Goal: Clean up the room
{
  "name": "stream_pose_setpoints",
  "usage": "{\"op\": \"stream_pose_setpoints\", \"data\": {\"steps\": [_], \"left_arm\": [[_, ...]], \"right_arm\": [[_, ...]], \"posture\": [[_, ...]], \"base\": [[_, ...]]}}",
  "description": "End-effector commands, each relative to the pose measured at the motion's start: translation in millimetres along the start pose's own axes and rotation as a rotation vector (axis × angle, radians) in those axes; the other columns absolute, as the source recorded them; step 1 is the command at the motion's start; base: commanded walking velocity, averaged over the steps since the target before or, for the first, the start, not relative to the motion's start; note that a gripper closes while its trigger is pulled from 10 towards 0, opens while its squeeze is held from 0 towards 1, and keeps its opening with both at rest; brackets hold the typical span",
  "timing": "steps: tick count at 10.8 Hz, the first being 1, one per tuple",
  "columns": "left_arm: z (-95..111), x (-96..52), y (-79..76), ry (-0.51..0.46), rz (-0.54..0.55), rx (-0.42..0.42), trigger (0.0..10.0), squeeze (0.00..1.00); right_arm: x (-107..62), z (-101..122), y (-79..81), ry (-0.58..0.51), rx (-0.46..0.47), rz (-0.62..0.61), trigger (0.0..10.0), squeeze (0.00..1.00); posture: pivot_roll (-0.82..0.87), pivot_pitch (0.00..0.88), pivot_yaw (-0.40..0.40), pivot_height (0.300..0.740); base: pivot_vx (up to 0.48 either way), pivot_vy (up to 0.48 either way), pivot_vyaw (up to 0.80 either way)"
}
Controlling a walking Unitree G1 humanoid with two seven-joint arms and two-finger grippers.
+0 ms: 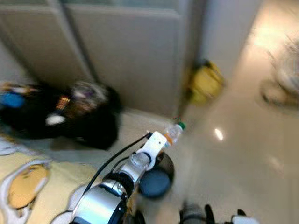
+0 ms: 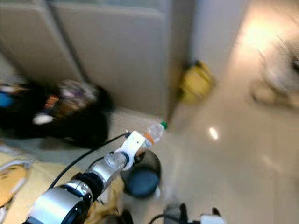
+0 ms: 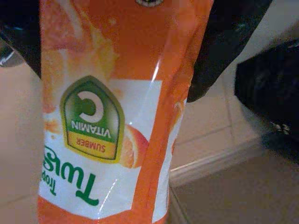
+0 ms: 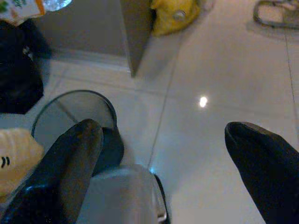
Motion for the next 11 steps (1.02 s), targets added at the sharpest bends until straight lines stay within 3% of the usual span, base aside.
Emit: {"op": "stream_pose_setpoints", "data": {"steps": [1,2,3,4,6,7,8,9,10,11], "left_arm": [[17,2.1,-16.3,-0.038,0.006,-0.008,10.0,1.0],[21,2.1,-3.6,-0.039,0.072,0.012,10.0,1.0],[15,0.4,18.7,0.001,0.175,0.07,10.0,1.0],[11,0.1,21.3,0.024,0.176,0.062,10.0,1.0],[18,2.0,5.1,-0.019,0.086,-0.088,10.0,1.0],[22,2.1,3.4,-0.041,0.068,-0.117,10.0,0.0],[19,0.4,-1.8,-0.088,-0.015,-0.12,10.0,0.0],[14,-2.1,3.0,-0.113,-0.031,-0.111,10.0,0.0],[2,-12.1,23.5,-0.199,-0.042,-0.162,10.0,0.0],[8,-39.4,49.5,-0.392,-0.01,-0.194,10.0,0.0]], "right_arm": [[-7.2,3,8.7,-0.001,0.003,0.012,10.0,0.0],[-13.0,2,11.8,0.007,0.004,0.015,10.0,0.0],[-17.7,2,11.9,0.02,0.005,0.011,10.0,0.0],[-16.5,2,9.9,0.022,0.003,0.008,10.0,0.0],[-8.0,8,5.3,0.014,-0.01,0.007,10.0,0.0],[0.0,13,5.1,-0.004,-0.022,0.019,10.0,0.0],[15.9,22,4.2,-0.041,-0.028,0.027,10.0,0.0],[27.2,25,3.0,-0.056,-0.031,0.033,10.0,0.0],[53.0,36,-0.9,-0.096,-0.034,0.041,10.0,0.0],[78.3,47,-8.1,-0.129,-0.024,0.039,10.0,0.0]], "posture": [[-0.37,0.241,0.15,0.74],[-0.38,0.254,0.151,0.74],[-0.38,0.26,0.152,0.74],[-0.37,0.261,0.152,0.74],[-0.36,0.242,0.137,0.74],[-0.34,0.21,0.131,0.74],[-0.3,0.164,0.133,0.74],[-0.27,0.125,0.135,0.74],[-0.19,0.055,0.146,0.74],[-0.06,0.0,0.109,0.74]], "base": [[0.0,0.0,0.0],[0.0,0.0,0.0],[0.0,0.0,0.0],[0.0,0.0,0.0],[0.0,0.0,0.0],[0.0,0.0,0.0],[0.0,0.0,0.0],[0.0,0.0,0.0],[0.0,0.0,0.0],[0.0,0.0,0.0]]}}
Point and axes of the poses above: a point about 5 cm out from each wrist's last joint towards the gripper, its own x axis pointing out of the wrist towards the gripper, its own z axis along the axis of the wrist's last joint, y = z × x, the point moved 6 cm from there along x, pointing out of the wrist towards the gripper, and after that the axes turned 4 degrees about x, right-handed, at the moved point
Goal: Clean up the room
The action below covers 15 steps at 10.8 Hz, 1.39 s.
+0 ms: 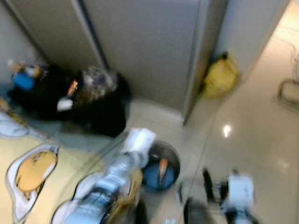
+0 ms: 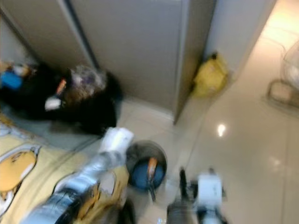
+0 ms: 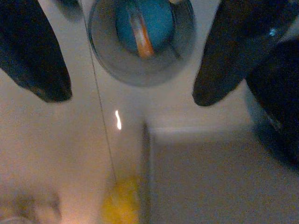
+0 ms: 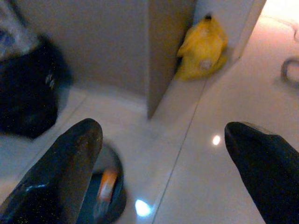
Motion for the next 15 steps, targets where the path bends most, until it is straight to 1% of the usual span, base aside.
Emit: {"op": "stream_pose_setpoints", "data": {"steps": [1,2,3,4,5,6,7,8,9,10,11,12,13,14,15], "left_arm": [[24,-11.5,7.8,-0.118,0.0,0.001,10.0,0.0],[33,-25.6,16.7,-0.173,0.031,-0.032,10.0,0.0],[44,-25.9,26.1,-0.216,0.091,-0.047,10.0,0.0],[48,-19.4,28.7,-0.229,0.113,-0.06,10.0,0.0],[50,-13.9,33.9,-0.226,0.146,-0.114,10.0,0.0],[43,-19.6,49.4,-0.193,0.234,-0.168,10.0,0.0],[32,-23.0,52.0,-0.156,0.261,-0.188,10.0,0.0],[27,-21.5,46.1,-0.126,0.248,-0.144,10.0,0.0],[31,-14.1,36.3,-0.137,0.202,-0.158,10.0,0.0],[37,-11.1,35.3,-0.149,0.198,-0.142,10.0,0.0],[43,-9.3,39.9,-0.16,0.228,-0.129,10.0,0.0],[39,-11.6,49.0,-0.144,0.297,-0.159,10.0,0.0],[33,-17.3,51.8,-0.133,0.323,-0.156,10.0,0.0],[29,-25.5,55.7,-0.133,0.353,-0.154,10.0,0.0],[34,-35.8,67.6,-0.169,0.416,-0.145,10.0,0.0]], "right_arm": [[5.9,-7,-1.6,0.029,0.032,0.001,10.0,0.0],[18.8,-6,3.3,0.03,0.041,0.028,10.0,0.0],[40.6,2,14.3,0.015,0.021,0.093,10.0,0.0],[52.4,7,16.6,0.004,0.022,0.109,10.0,0.0],[65.6,15,17.9,-0.017,0.025,0.124,10.0,0.0],[76.6,22,18.1,-0.039,0.034,0.134,10.0,0.0],[80.3,24,15.9,-0.047,0.054,0.124,10.0,0.0],[84.3,25,14.8,-0.05,0.064,0.119,10.0,0.0],[89.4,28,15.9,-0.072,0.066,0.116,10.0,0.0],[90.7,30,16.6,-0.082,0.074,0.114,10.0,0.0],[89.9,30,19.5,-0.088,0.072,0.129,10.0,0.0],[85.4,29,15.0,-0.091,0.044,0.151,10.0,0.0],[84.2,28,9.9,-0.093,0.037,0.147,10.0,0.0],[82.2,29,7.2,-0.102,0.016,0.149,10.0,0.0],[78.6,45,2.4,-0.175,-0.022,0.136,10.0,0.0]], "posture": [[-0.02,0.0,0.082,0.74],[0.01,0.0,0.065,0.74],[0.06,0.0,0.038,0.74],[0.06,0.0,0.02,0.74],[0.05,0.0,0.018,0.74],[0.04,0.0,0.021,0.74],[0.04,0.0,0.028,0.74],[0.03,0.0,0.049,0.74],[0.02,0.0,0.068,0.74],[0.01,0.0,0.066,0.74],[0.01,0.0,0.064,0.74],[0.0,0.0,0.047,0.74],[0.0,0.0,0.045,0.74],[0.01,0.0,0.044,0.74],[0.02,0.0,0.035,0.74]], "base": [[0.0,0.0,0.0],[-0.416,0.247,0.0],[-0.416,0.244,0.68],[-0.416,0.247,0.64],[-0.416,0.244,0.59],[-0.416,0.244,0.51],[-0.424,0.0,0.45],[-0.439,0.0,0.45],[0.0,0.0,0.45],[0.0,0.0,0.44],[0.0,0.0,0.44],[0.0,0.431,0.43],[0.0,0.424,0.43],[-0.289,0.386,0.43],[-0.33,0.352,0.43]]}}
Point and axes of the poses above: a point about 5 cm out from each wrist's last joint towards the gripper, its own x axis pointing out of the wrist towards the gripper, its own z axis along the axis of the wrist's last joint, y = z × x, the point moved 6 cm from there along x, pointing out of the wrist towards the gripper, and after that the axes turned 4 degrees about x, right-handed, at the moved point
